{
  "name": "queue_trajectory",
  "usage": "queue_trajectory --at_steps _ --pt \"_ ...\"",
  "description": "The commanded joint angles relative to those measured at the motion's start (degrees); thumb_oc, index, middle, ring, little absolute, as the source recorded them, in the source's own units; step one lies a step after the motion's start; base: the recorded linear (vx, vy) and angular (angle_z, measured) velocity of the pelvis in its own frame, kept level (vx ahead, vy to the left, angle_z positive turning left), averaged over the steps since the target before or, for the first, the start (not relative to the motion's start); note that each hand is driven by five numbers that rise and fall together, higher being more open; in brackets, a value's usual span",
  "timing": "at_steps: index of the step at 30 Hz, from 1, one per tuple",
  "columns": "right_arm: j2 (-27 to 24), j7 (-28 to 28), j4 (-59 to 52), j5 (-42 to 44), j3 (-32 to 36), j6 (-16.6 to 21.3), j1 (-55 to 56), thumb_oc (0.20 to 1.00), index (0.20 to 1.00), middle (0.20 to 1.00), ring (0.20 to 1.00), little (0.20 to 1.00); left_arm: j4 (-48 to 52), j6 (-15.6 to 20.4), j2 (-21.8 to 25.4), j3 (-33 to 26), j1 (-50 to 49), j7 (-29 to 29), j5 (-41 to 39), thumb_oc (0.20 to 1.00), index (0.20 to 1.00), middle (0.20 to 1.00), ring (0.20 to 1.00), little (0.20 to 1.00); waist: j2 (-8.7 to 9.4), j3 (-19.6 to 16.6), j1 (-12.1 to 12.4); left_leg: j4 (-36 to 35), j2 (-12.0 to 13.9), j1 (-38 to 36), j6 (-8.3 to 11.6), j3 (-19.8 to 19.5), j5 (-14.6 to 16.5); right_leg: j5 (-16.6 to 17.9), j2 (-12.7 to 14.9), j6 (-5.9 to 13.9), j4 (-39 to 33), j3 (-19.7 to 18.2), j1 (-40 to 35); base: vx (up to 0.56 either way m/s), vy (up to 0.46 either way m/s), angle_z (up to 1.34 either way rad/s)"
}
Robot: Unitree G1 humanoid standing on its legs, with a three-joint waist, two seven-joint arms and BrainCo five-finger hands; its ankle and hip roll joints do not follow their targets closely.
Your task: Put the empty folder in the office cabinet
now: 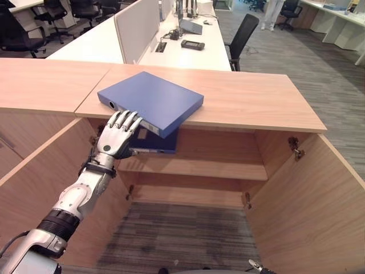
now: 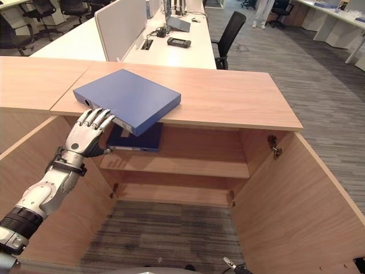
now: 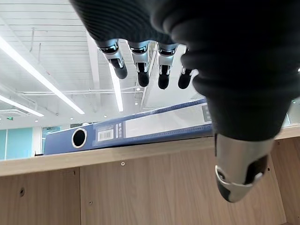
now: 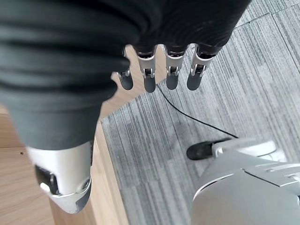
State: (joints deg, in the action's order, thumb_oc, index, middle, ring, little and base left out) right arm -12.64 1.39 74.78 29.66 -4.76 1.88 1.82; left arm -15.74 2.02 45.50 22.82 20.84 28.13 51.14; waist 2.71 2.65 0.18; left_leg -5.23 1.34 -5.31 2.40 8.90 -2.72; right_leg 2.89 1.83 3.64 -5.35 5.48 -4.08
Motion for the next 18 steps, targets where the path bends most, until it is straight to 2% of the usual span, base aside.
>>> queue_trajectory --at_steps 1,18 --pt "-1.2 1.1 3.2 -2.1 -1.4 0.4 -2.3 1.000 1.000 1.000 1.000 1.000 -2.0 -1.3 1.7 -0.5 7.8 1.7 2.2 1.000 1.000 1.000 1.000 1.000 1.81 -1.1 0.0 0.2 -0.6 -1.1 -0.13 0.9 6.7 2.0 4.1 7.67 0.3 2.6 1.2 0.00 0.000 0.00" --pt "-1.2 1.6 3.4 -2.0 -1.6 0.5 -2.0 1.000 1.000 1.000 1.000 1.000 -5.5 -2.5 -0.1 1.9 9.7 1.6 2.1 1.000 1.000 1.000 1.000 1.000 1.84 -1.2 -0.6 0.2 -0.5 -1.7 -0.21 1.4 7.0 1.8 3.9 7.64 0.3 2.4 1.0 0.00 0.000 0.00"
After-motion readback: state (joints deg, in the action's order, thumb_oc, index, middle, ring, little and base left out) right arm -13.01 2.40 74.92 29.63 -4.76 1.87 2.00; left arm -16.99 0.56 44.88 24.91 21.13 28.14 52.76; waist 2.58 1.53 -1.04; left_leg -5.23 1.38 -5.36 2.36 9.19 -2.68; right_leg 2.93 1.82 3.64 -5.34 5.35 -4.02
